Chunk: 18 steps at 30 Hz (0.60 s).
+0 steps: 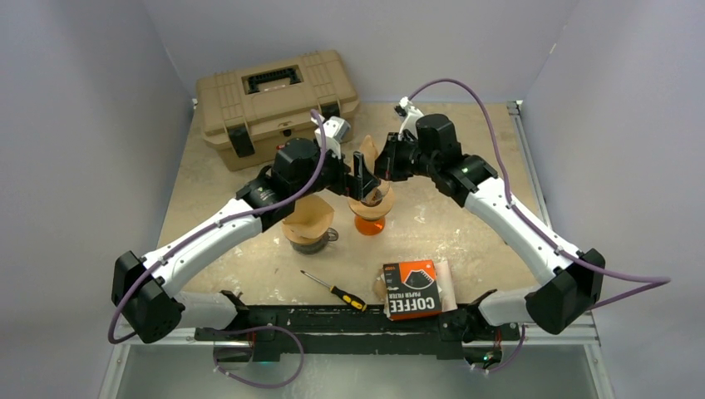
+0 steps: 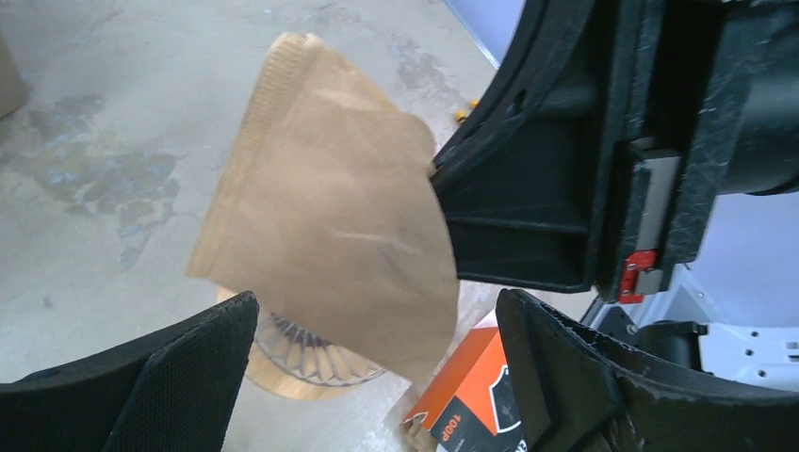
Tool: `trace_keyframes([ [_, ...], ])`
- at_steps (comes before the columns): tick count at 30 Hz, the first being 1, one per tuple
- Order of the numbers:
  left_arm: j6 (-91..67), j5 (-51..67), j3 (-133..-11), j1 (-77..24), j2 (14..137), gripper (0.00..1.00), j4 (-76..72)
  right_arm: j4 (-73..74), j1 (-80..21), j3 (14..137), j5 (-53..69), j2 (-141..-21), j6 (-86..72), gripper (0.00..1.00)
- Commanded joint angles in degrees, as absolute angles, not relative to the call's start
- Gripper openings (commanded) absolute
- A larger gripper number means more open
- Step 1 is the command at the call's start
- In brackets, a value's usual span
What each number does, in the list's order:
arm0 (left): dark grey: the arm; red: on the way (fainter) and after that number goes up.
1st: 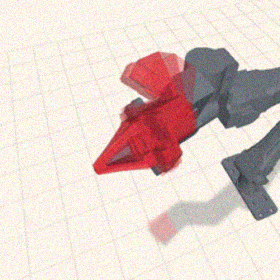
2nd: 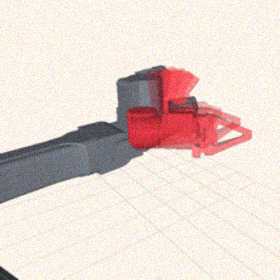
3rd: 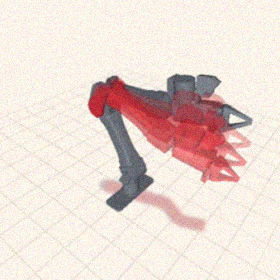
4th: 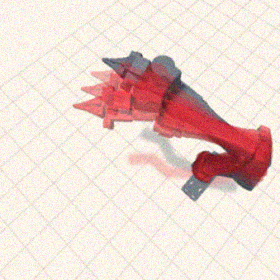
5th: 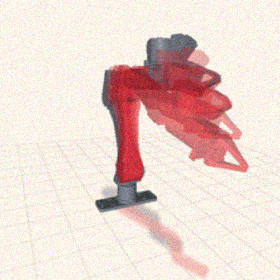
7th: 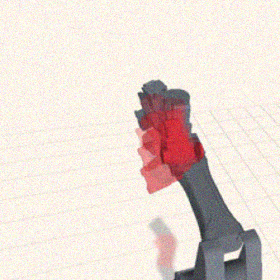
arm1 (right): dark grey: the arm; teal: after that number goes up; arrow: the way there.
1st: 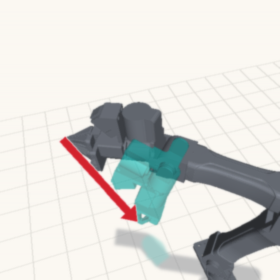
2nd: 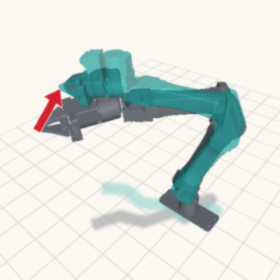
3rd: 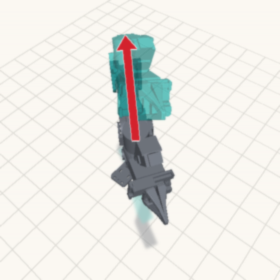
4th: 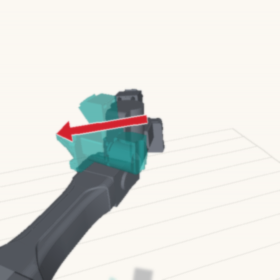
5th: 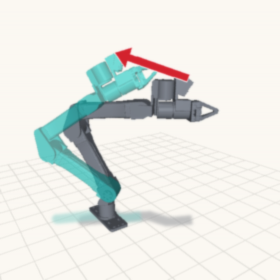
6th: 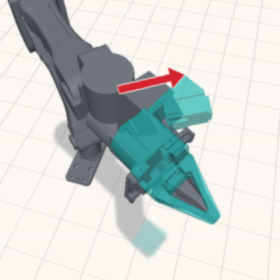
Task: Place the coffee filter in the dripper
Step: Place the coffee filter in the coffee dripper.
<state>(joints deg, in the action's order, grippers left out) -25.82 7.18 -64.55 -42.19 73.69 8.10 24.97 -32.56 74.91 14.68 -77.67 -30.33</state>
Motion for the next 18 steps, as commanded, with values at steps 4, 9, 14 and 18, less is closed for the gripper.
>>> trace_keyframes([
  [4,-27.52,9.48,-67.39,-42.48,73.57,0.98,1.75,21.51,-32.93,76.61,19.99,-74.88,-32.34,0.00],
  [9,-28.46,3.23,-67.74,-42.49,73.36,0.96,3.91,21.26,-32.92,76.30,20.10,-74.07,-32.85,0.00],
  [14,-28.28,-1.76,-67.91,-42.51,72.72,0.91,6.45,21.65,-32.95,76.29,19.27,-73.74,-32.84,0.00],
  [18,-28.02,-2.30,-67.69,-42.50,71.72,0.89,6.59,22.54,-32.96,76.33,18.01,-73.74,-32.40,0.00],
])
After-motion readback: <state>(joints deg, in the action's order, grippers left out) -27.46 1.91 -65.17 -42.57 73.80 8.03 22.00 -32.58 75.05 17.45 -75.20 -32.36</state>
